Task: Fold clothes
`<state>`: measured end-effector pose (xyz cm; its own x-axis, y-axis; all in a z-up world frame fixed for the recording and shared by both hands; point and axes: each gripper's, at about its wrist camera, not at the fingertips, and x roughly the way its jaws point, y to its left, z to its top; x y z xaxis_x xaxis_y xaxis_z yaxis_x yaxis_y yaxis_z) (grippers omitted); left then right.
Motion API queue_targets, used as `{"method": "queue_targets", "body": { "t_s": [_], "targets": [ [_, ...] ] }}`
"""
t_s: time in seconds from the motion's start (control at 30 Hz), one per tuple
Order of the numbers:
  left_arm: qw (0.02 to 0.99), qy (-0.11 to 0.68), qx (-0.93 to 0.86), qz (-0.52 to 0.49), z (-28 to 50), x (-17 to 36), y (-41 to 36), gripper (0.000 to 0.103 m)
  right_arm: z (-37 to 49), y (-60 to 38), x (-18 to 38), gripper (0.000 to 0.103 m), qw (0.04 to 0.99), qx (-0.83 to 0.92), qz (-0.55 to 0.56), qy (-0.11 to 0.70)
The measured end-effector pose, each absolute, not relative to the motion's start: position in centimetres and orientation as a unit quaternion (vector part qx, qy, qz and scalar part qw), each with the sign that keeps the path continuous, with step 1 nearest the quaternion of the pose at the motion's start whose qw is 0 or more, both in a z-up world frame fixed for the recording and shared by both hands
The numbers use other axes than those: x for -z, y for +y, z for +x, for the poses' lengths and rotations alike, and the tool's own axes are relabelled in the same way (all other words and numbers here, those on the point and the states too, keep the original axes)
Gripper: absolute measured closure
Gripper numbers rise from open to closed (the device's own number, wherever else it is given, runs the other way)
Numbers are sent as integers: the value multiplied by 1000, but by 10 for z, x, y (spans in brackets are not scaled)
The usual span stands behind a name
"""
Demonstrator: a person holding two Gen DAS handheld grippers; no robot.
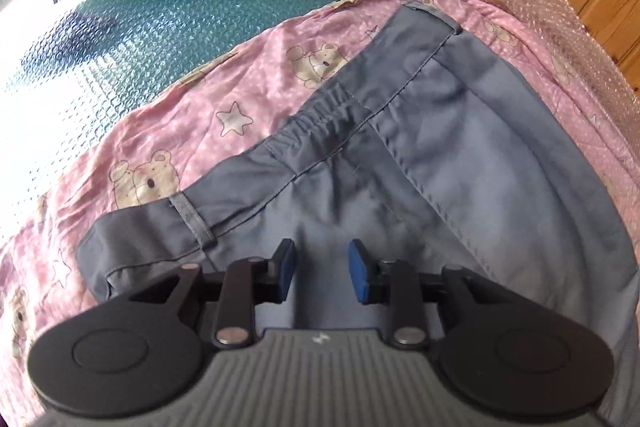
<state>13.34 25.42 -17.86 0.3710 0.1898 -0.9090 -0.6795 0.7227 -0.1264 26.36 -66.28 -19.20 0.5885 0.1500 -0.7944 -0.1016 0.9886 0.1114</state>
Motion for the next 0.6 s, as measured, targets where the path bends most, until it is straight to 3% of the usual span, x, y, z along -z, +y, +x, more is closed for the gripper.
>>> {"method": "queue_targets", "body": {
  "t_s": [0.13,0.3,0.37,0.4,0.43,0.5,0.6],
  "targets": [
    [798,478,-270,-248,138,172,252,74,259,-670,199,100,889,-13,-6,458],
    [807,458,-273,-255,136,165,262,72,258,-677,212,99,882,21,2,470],
    [817,453,-261,-241,143,164,268,66,257,-676,206,89,881,47,-13,470],
    [825,452,-253,-226,149,162,271,61,256,-676,201,61,881,70,-19,467],
    [833,452,-244,-205,157,159,273,55,253,-676,194,48,883,97,-27,459],
    [849,450,-226,-162,173,153,277,46,245,-671,171,48,893,127,-37,431],
    [867,442,-208,-100,198,147,289,34,236,-642,139,38,907,112,-60,403]
  ]
}}
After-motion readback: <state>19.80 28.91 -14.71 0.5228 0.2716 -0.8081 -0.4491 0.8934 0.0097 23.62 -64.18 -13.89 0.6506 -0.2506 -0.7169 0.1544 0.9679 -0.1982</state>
